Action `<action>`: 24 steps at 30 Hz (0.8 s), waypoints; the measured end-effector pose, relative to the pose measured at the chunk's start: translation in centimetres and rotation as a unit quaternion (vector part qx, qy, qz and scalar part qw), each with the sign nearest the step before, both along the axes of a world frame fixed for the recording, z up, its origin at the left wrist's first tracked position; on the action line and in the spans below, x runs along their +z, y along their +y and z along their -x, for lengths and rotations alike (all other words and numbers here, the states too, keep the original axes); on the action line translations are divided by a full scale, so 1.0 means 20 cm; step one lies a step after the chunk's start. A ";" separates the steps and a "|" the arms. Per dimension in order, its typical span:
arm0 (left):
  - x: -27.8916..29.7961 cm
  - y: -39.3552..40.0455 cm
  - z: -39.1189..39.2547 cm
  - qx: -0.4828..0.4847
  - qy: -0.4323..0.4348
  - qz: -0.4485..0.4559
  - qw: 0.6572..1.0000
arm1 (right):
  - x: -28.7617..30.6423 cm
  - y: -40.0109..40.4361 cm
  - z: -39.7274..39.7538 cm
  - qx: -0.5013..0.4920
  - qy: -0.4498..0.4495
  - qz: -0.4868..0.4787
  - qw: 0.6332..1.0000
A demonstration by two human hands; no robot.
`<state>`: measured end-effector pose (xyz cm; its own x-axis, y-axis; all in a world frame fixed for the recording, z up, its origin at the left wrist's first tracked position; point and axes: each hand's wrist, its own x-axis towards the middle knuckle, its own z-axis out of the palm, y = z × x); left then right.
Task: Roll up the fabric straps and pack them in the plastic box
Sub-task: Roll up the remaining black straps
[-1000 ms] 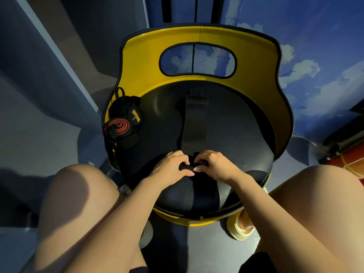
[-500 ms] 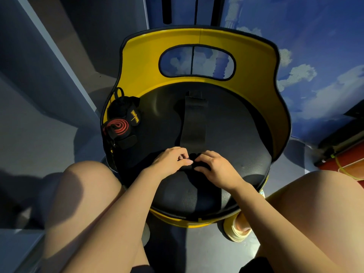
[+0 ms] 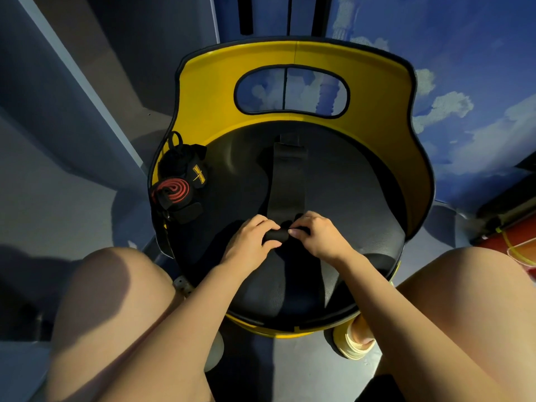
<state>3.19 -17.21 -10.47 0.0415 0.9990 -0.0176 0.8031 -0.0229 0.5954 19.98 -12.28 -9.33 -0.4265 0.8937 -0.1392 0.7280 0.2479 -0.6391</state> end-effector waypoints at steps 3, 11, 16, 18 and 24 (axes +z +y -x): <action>0.00 0.02 0.00 0.008 -0.011 0.011 1.000 | -0.03 -0.01 0.02 -0.030 0.010 -0.024 0.999; 0.04 0.12 0.00 0.023 -0.009 0.093 0.995 | -0.06 -0.08 -0.02 0.037 -0.052 -0.152 0.986; 0.03 0.12 -0.02 0.046 -0.007 0.103 0.994 | -0.06 -0.05 -0.03 0.050 -0.050 -0.141 0.988; 0.05 0.10 -0.02 0.046 -0.004 0.100 0.994 | -0.04 -0.02 -0.03 0.067 -0.048 -0.115 0.990; 0.05 0.05 0.01 0.052 -0.037 0.102 0.993 | 0.03 0.02 -0.02 0.117 -0.053 -0.014 0.992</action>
